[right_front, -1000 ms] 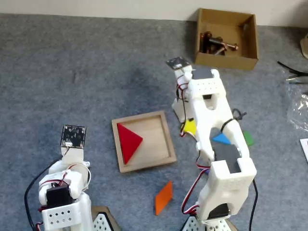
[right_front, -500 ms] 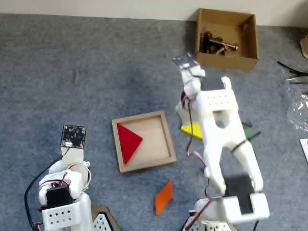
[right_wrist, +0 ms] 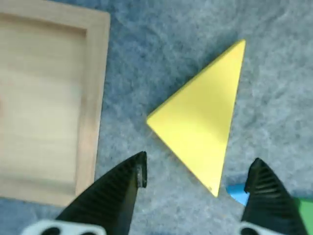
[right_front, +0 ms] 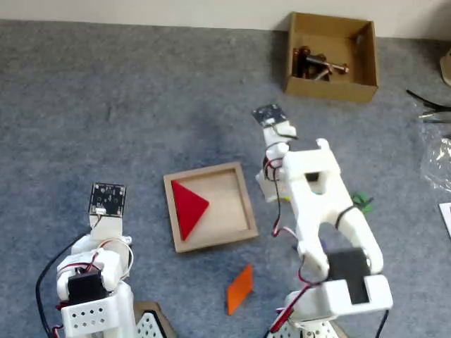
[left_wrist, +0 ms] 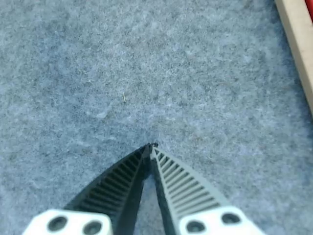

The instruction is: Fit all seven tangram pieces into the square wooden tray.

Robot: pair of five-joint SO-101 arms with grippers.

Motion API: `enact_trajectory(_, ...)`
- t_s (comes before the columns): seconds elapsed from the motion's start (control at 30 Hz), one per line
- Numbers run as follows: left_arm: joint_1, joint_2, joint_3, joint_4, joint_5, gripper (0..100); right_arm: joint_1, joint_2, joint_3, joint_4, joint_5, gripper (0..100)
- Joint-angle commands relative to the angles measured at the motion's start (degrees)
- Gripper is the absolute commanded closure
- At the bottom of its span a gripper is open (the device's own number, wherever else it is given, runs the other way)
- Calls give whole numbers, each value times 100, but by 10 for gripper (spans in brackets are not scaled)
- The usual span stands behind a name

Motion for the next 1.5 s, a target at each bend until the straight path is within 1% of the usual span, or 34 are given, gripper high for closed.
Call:
enact_trajectory(0.0, -66, -31, 110, 26, 26, 995, -48, 268, -752, -101, -448, 691)
enact_trajectory(0.17, -66, -31, 110, 26, 26, 995, -251, 708, -1437, 374, -615, 691)
enact_trajectory(0.33, -66, -31, 110, 26, 26, 995, -312, 1077, -1763, 453, -923, 691)
enact_trajectory(0.53, -66, -31, 110, 26, 26, 995, -312, 1218, -1763, 453, -967, 683)
enact_trajectory(0.7, -66, -31, 110, 26, 26, 995, -312, 1226, -1763, 418, -967, 602)
enact_trajectory(1.33, -66, -31, 110, 26, 26, 995, -321, 1253, -1684, 57, -976, 602)
enact_trajectory(1.47, -66, -31, 110, 26, 26, 995, -321, 1253, -1376, -198, -967, 602)
